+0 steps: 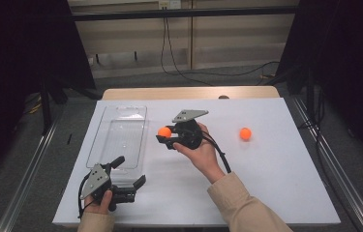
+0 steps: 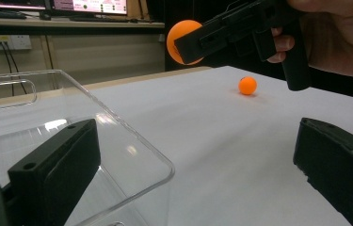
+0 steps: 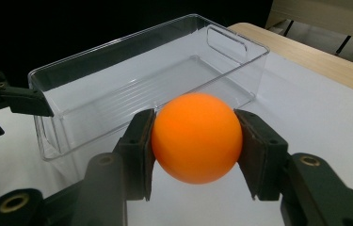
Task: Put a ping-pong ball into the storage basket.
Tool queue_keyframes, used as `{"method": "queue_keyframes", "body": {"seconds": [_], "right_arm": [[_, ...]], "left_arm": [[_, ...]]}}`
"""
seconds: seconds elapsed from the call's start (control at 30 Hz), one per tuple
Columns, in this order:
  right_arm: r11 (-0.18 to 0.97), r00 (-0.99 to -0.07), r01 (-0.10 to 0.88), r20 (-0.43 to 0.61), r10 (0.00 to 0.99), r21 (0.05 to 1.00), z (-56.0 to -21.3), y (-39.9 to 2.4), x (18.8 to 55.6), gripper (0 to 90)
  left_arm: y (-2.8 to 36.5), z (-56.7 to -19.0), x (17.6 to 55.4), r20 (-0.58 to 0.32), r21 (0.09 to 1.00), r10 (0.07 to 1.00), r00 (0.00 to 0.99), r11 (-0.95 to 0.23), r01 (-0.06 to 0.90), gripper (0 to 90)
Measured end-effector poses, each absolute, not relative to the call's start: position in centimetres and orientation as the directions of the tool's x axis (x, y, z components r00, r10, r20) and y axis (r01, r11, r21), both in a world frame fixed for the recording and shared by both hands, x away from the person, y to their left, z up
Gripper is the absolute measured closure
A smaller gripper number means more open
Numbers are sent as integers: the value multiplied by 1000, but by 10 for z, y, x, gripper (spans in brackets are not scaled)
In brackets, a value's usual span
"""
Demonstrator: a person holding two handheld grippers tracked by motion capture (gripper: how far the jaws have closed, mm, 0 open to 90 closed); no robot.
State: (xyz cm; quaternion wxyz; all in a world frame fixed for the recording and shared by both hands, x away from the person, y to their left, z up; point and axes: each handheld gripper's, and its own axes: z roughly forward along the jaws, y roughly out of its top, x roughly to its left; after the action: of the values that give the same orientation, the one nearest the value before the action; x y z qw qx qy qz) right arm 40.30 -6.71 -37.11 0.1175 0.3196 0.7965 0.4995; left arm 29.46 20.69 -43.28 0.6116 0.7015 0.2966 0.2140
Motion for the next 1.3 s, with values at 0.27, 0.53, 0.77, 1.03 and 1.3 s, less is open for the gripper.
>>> {"method": "queue_keyframes", "body": {"seconds": [0.27, 0.53, 0.77, 1.03, 1.3], "right_arm": [[296, -768, 391, 132, 626, 871, -370, -65, 404, 511], [298, -773, 386, 129, 622, 873, -369, -62, 405, 511], [296, -772, 385, 130, 622, 874, -368, -61, 406, 511], [300, -773, 382, 125, 622, 874, -367, -59, 407, 511], [300, -778, 379, 125, 616, 876, -364, -56, 408, 511]], "left_arm": [[206, -433, 294, -64, 985, 675, 735, -75, 155, 10], [207, -433, 294, -62, 985, 677, 734, -76, 154, 10], [206, -433, 294, -65, 985, 675, 735, -75, 156, 10], [206, -433, 294, -65, 985, 676, 734, -73, 155, 10], [206, -433, 295, -63, 985, 675, 735, -75, 154, 10]]}}
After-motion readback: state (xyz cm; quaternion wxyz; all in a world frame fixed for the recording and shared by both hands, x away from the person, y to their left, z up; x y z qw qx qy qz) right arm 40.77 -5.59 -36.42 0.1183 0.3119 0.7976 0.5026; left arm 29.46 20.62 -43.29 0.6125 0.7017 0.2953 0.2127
